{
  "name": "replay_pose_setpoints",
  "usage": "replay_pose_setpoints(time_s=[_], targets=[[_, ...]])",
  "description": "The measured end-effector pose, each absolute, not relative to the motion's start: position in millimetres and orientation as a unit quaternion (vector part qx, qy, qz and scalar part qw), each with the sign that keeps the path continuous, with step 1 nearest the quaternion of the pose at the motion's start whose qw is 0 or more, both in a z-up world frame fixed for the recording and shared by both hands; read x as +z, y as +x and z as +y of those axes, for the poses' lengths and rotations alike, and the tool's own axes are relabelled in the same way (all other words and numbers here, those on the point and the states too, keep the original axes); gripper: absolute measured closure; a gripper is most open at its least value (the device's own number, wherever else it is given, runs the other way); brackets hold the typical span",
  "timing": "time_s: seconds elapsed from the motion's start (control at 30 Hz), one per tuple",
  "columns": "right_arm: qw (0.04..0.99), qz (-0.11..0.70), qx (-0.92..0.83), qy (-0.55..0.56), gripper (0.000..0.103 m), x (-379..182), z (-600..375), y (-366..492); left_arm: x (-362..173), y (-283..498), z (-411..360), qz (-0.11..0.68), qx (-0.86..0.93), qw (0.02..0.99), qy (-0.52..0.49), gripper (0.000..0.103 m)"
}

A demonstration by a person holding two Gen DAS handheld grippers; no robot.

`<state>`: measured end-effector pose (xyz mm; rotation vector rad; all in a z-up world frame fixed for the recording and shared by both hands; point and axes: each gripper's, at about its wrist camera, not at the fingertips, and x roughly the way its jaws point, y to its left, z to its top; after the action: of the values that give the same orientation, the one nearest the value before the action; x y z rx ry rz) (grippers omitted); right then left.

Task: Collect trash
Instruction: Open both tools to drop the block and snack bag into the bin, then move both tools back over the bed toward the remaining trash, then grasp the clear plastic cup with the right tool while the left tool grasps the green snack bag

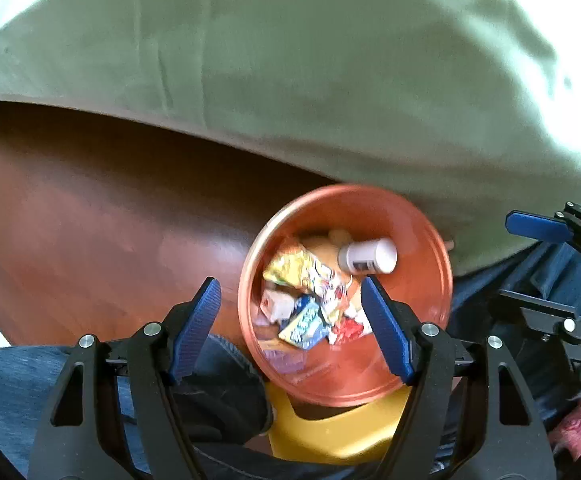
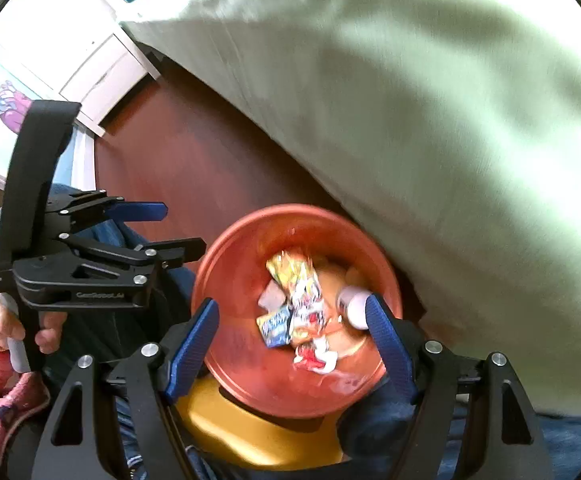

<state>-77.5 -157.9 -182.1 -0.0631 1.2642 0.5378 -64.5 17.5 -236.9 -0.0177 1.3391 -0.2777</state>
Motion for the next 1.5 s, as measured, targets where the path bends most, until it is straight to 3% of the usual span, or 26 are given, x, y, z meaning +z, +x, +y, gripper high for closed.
replay_pose_setpoints(time_s=[0.13, 0.2, 0.3, 0.6, 1.03, 1.2, 1.3, 1.5], targets=[[0.793, 0.548, 0.264, -0.031, 0.029, -147.4, -156.9, -70.2, -215.2, -60.5, 21.9, 0.594, -0.123, 0.795, -0.014, 0.032], [0.808, 0.522, 0.272, -0.032, 0.029, -123.8, -156.3, -63.4, -202.4, -58.3, 24.2, 0.578, -0.115, 0.808, -0.011, 0.025], [0.826, 0.488, 0.279, -0.031, 0.027, -94.7, -156.2, -48.4, -186.7, -55.0, 26.2, 0.560, -0.110, 0.821, -0.010, 0.024], [0.895, 0.384, 0.221, -0.052, 0.025, -29.2, -147.3, 75.9, -163.4, -39.1, 35.6, 0.531, -0.093, 0.842, -0.024, 0.023], [0.915, 0.388, 0.108, 0.007, 0.025, -35.9, -113.7, 317.8, -155.5, -19.9, 59.1, 0.525, -0.067, 0.846, -0.059, 0.023], [0.906, 0.411, 0.102, 0.023, 0.025, -48.9, -106.9, 347.6, -157.1, -12.0, 69.8, 0.524, -0.056, 0.847, -0.068, 0.023], [0.899, 0.423, 0.104, 0.028, 0.039, -51.4, -103.9, 355.0, -158.0, -9.8, 72.2, 0.524, -0.054, 0.847, -0.072, 0.023], [0.900, 0.426, 0.097, 0.008, 0.041, -45.9, -102.0, 344.0, -156.2, -14.8, 68.3, 0.525, -0.059, 0.845, -0.078, 0.023]])
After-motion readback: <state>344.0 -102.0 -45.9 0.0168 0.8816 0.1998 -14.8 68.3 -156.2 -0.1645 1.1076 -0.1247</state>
